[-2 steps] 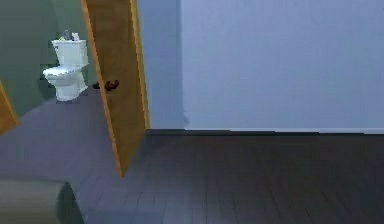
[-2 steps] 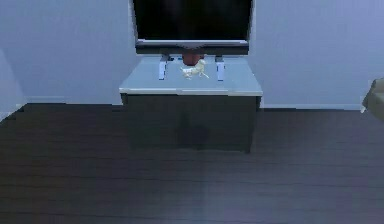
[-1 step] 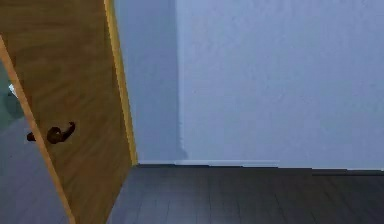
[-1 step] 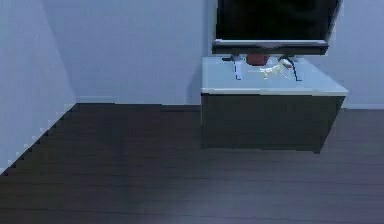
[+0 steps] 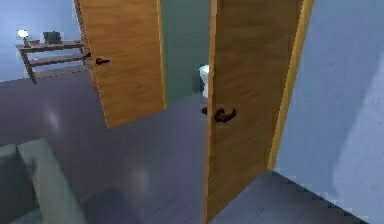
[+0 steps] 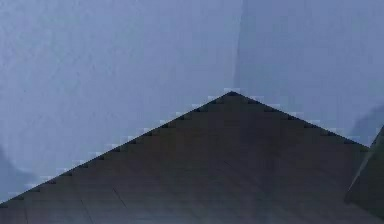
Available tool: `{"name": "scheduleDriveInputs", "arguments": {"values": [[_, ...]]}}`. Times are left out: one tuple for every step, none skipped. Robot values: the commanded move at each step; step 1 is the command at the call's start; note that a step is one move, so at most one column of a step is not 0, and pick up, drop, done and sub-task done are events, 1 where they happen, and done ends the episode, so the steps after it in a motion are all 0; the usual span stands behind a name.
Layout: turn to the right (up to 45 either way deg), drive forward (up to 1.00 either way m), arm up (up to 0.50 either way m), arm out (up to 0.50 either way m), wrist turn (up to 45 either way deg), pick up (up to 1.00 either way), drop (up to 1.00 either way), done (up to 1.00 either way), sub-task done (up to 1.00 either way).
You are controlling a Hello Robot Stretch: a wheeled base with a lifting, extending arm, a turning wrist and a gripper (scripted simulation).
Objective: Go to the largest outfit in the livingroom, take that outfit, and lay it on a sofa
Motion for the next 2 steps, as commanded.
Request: {"name": "scheduleDriveInputs", "arguments": {"values": [[-45.0,0.0,0.0,0.0,0.0,0.0,0.0,0.0,0.0],[-45.0,0.0,0.0,0.0,0.0,0.0,0.0,0.0,0.0]]}}
